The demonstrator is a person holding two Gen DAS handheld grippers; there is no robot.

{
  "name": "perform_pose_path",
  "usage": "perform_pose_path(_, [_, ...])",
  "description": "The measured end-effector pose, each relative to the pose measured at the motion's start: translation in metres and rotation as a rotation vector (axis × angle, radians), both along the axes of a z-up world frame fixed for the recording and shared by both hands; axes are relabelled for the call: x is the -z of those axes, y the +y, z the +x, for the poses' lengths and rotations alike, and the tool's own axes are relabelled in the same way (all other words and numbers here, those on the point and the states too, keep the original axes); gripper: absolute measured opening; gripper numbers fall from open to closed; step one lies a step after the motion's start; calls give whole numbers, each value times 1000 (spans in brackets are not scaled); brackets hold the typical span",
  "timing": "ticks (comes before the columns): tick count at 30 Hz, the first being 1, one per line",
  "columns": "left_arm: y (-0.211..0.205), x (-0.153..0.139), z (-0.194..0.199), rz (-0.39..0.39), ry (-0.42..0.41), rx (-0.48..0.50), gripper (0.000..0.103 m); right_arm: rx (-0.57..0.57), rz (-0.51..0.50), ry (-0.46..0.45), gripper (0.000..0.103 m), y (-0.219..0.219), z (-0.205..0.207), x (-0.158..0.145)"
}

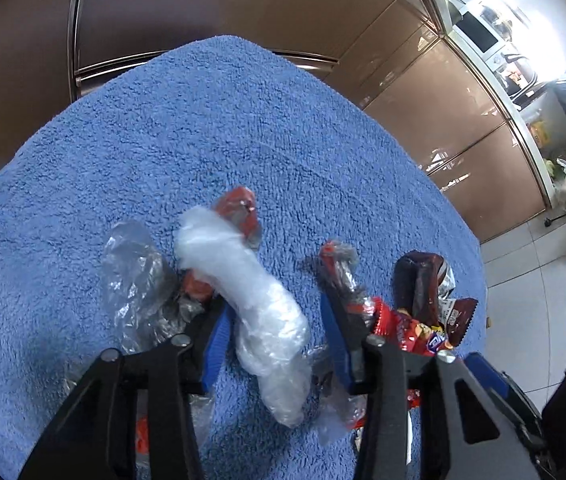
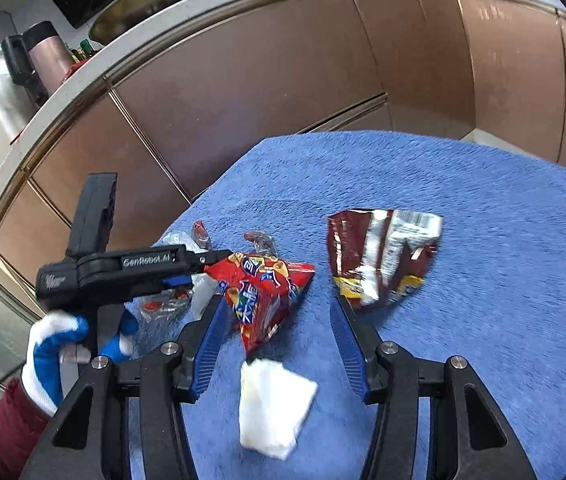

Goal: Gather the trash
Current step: 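Grasp the clear plastic wrapper with the left gripper while the right gripper grasps the red snack bag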

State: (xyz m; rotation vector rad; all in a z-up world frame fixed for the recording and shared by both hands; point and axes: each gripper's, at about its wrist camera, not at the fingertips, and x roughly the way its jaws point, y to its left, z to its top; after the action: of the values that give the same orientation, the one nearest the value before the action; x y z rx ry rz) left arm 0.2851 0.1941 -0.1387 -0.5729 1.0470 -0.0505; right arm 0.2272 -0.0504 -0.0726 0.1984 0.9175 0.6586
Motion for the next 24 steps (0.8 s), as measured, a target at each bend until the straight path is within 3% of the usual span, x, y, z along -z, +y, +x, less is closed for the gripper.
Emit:
perform_pose_path(2, [2,3,-1,-26,3,-5,29,-31,5,12,44,10,6,6])
perform_pose_path(8, [4,4,-12,-28,-29,9,25,-65,-25,36,33,30,18,20])
perform_pose_path(10, [4,3,-18,-28,-42,19,24,-62,-36,39,18,31,21,22])
perform_pose_path(13, [4,-3,-29,-37,-65,29,24,-58,-43,35,10,31,21,24])
perform_pose_path(24, [8,-63,-75,5,-205,60,24,0,-40,-88,9,13,-24,-26])
